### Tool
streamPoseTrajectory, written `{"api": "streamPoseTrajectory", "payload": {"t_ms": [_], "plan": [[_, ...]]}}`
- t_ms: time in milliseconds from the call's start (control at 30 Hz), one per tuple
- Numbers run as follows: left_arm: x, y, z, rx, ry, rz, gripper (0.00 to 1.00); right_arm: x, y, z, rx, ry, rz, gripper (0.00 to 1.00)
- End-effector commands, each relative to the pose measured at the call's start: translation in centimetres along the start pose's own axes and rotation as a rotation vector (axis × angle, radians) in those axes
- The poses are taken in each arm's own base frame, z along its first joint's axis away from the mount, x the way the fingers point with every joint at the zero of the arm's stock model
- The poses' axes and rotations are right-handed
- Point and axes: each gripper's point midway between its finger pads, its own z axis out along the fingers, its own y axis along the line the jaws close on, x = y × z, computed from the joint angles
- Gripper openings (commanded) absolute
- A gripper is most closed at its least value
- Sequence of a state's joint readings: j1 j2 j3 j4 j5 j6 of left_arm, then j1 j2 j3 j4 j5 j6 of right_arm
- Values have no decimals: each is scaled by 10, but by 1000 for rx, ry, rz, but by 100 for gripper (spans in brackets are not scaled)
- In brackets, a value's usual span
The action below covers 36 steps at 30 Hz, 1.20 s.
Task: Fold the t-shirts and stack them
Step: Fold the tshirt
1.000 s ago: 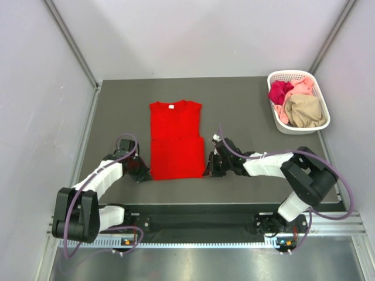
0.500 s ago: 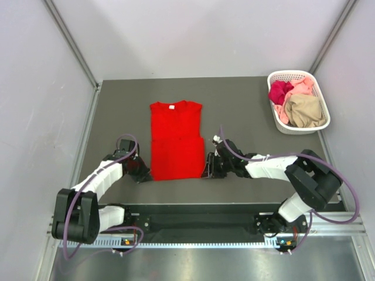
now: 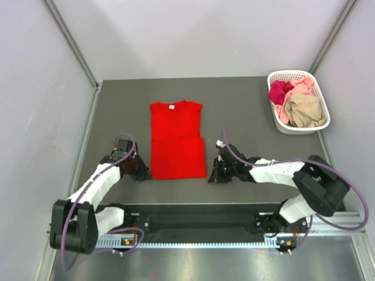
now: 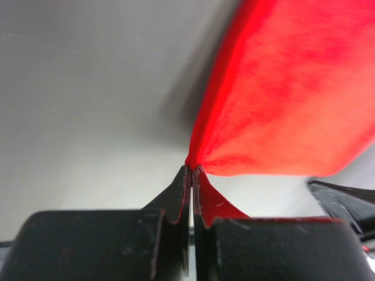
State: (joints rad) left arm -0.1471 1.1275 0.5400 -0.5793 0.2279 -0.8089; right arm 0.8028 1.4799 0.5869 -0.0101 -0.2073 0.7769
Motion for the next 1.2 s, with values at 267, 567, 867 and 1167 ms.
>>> {"api": "streamPoseTrajectory", "payload": {"t_ms": [267,567,867,1167], "plan": [[-9,-26,-23,59,-18,53,0,-15,21,-30,-5,-94,-40,33],[-7,-22,-22,53,-20,51,0,-17,28,-2,-15,-72,-2,41],[-7,-20,-20,42,-19,47,0,-15,26,21,-24,-42,-11,35],[-5,-17,-17,33,-16,40,0,-10,11,15,34,-45,-24,20]]}}
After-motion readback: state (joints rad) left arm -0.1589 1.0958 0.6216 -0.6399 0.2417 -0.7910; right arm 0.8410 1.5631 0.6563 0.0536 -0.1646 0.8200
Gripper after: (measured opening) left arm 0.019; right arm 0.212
